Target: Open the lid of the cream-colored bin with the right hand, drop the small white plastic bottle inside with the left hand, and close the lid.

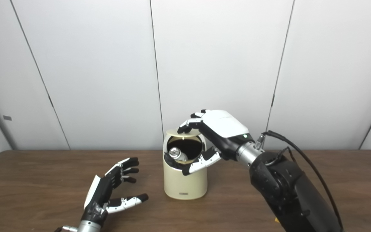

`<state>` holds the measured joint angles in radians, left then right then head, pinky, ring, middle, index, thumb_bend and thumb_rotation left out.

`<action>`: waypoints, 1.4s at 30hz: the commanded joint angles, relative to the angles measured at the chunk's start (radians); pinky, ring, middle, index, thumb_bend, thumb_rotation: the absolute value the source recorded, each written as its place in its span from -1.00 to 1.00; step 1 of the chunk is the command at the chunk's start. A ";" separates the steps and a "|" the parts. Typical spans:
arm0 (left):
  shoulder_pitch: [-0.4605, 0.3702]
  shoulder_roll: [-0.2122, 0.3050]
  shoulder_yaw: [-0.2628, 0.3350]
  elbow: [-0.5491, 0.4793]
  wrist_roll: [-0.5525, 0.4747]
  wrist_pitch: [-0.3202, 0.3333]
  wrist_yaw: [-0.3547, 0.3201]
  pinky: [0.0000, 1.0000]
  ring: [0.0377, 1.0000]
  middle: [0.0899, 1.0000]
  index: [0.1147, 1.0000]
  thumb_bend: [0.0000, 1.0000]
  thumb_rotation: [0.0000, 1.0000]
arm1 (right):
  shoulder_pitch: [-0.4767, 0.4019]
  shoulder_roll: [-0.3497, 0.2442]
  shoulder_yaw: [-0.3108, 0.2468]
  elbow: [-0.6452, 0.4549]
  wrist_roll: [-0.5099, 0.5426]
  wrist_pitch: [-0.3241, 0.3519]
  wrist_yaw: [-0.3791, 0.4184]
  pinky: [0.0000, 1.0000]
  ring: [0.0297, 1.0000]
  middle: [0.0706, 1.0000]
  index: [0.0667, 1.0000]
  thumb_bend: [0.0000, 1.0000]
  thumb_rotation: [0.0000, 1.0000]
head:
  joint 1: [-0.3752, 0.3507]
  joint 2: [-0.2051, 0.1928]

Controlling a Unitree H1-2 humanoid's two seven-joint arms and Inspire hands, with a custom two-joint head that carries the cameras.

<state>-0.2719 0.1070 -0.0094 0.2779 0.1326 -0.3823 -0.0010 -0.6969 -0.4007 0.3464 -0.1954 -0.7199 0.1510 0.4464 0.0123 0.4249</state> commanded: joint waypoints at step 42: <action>0.004 -0.018 0.002 -0.074 -0.002 0.049 0.012 0.24 0.46 0.58 0.60 0.69 -0.81 | 0.012 -0.028 0.027 -0.050 -0.053 -0.048 0.152 0.92 0.82 0.42 0.39 0.55 -0.18 | 0.020 0.063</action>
<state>-0.2486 0.0914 -0.0096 0.2355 0.1334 -0.3277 -0.0002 -0.6530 -0.4069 0.3721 -0.2206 -0.7539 0.1133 0.5854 0.0322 0.4878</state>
